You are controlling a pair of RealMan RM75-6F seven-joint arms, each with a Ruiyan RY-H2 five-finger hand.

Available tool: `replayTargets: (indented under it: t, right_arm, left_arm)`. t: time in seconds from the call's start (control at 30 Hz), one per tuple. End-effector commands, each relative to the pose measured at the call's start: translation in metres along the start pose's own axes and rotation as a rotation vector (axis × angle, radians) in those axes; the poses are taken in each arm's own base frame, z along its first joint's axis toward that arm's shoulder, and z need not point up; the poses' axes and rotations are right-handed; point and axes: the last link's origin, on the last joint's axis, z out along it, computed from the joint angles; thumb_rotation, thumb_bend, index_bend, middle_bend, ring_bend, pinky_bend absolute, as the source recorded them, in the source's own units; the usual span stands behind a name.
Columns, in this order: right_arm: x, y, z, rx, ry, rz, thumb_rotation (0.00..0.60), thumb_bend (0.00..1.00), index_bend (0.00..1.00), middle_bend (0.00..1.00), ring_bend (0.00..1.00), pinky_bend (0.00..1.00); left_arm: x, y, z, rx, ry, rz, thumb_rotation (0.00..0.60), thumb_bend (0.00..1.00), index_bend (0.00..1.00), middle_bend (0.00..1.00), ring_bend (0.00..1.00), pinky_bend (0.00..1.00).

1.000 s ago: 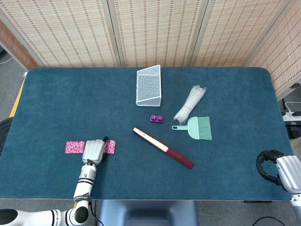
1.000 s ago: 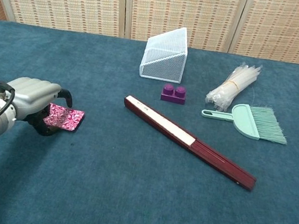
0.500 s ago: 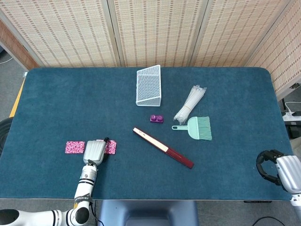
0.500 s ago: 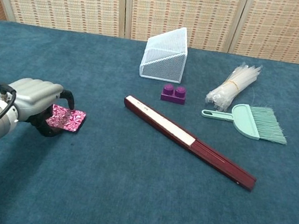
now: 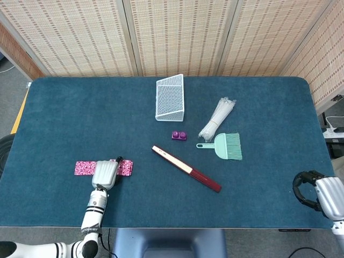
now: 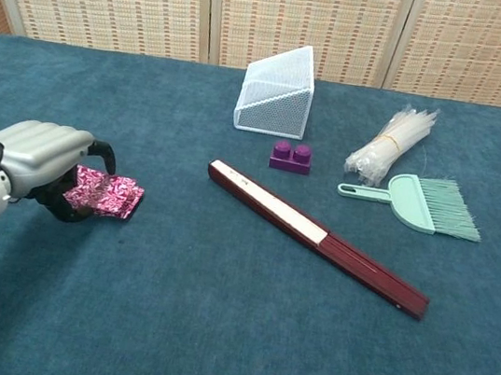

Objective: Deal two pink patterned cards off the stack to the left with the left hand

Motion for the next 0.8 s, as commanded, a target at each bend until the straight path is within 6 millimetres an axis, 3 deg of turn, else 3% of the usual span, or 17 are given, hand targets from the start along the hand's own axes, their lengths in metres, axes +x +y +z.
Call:
replayTargets:
  t: [0.03,0.47,0.8]
  right_arm:
    - [0.000,0.000,0.000,0.000,0.001,0.001,0.600,0.37,0.66,0.58,0.52,0.80]
    - [0.001,0.000,0.000,0.002,0.004,0.004,0.600,0.37,0.66,0.58,0.52,0.80]
    - [0.000,-0.001,0.000,0.001,0.004,0.000,0.600,0.37,0.66,0.58,0.52,0.80]
  left_arm:
    - [0.001,-0.010,-0.010,0.004,0.005,0.018,0.600,0.32,0.48,1.00,1.00,1.00]
    - [-0.011,-0.079,-0.064,0.104,-0.011,0.082,0.600,0.32,0.48,1.00,1.00,1.00]
    - [-0.030,-0.094,-0.073,0.146,-0.067,0.075,0.600,0.32,0.48,1.00,1.00,1.00]
